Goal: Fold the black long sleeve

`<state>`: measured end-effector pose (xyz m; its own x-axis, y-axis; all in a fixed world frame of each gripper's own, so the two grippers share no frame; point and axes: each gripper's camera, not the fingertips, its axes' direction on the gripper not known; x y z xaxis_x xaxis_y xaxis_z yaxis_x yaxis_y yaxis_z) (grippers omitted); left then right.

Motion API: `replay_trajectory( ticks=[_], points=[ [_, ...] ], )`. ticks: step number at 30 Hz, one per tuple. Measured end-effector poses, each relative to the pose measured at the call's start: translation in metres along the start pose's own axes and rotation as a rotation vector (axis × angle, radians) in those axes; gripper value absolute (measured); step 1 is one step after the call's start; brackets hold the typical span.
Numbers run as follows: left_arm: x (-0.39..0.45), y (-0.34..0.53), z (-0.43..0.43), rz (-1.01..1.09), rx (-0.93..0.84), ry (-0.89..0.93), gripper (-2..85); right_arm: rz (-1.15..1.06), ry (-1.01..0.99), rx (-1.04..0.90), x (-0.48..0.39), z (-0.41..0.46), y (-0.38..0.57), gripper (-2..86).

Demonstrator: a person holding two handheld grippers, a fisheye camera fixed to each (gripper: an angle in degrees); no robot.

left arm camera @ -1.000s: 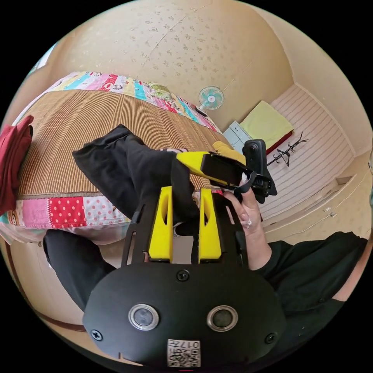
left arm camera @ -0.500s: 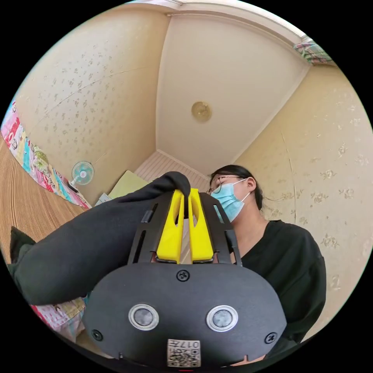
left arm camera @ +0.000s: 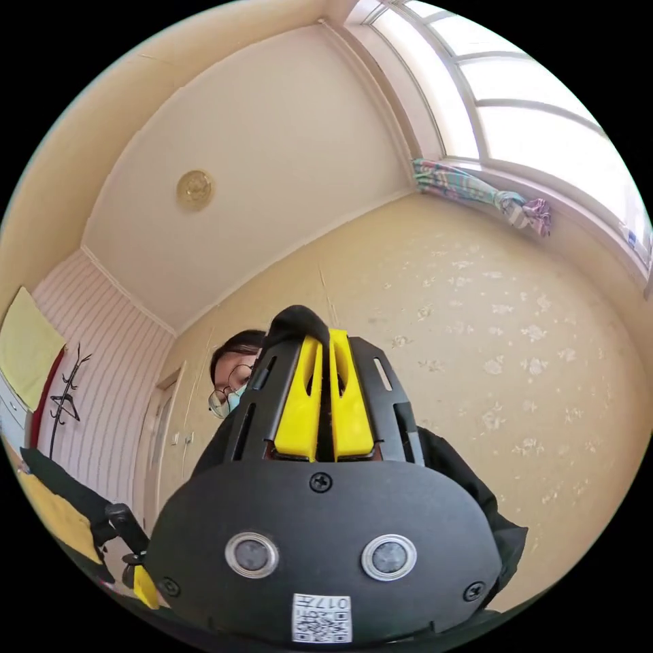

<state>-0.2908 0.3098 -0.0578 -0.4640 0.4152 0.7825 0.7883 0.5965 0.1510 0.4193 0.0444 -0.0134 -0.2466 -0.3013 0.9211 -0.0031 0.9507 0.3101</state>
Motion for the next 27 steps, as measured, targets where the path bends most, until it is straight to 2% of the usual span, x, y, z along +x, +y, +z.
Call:
replay_trajectory(
  ticks=[7, 10, 15, 21, 24, 27],
  points=[
    [-0.022, 0.000, 0.010, -0.058, 0.011, -0.032, -0.9, -0.221, -0.017, -0.111, -0.061, 0.016, 0.022, 12.9],
    [-0.029, 0.002, 0.015, -0.069, 0.021, -0.016, -0.9, -0.168, 0.191, -0.127, -0.071, 0.023, 0.026, 12.4],
    [-0.041, 0.004, 0.027, -0.077, 0.012, -0.034, -0.9, -0.198, 0.147, -0.107, -0.084, 0.017, 0.028, 11.1],
    [-0.065, 0.012, 0.038, -0.115, 0.008, -0.059, -1.0, -0.119, 0.189, -0.020, -0.093, 0.019, 0.023, 3.0],
    [-0.063, 0.006, 0.041, -0.126, -0.030, -0.161, -1.0, -0.011, 0.440, 0.136, -0.101, -0.012, 0.016, 1.9],
    [-0.052, -0.003, 0.043, -0.225, -0.246, -0.488, -0.9, -0.019, 0.632, 0.346, -0.135, -0.067, -0.001, 1.3]
  ],
)
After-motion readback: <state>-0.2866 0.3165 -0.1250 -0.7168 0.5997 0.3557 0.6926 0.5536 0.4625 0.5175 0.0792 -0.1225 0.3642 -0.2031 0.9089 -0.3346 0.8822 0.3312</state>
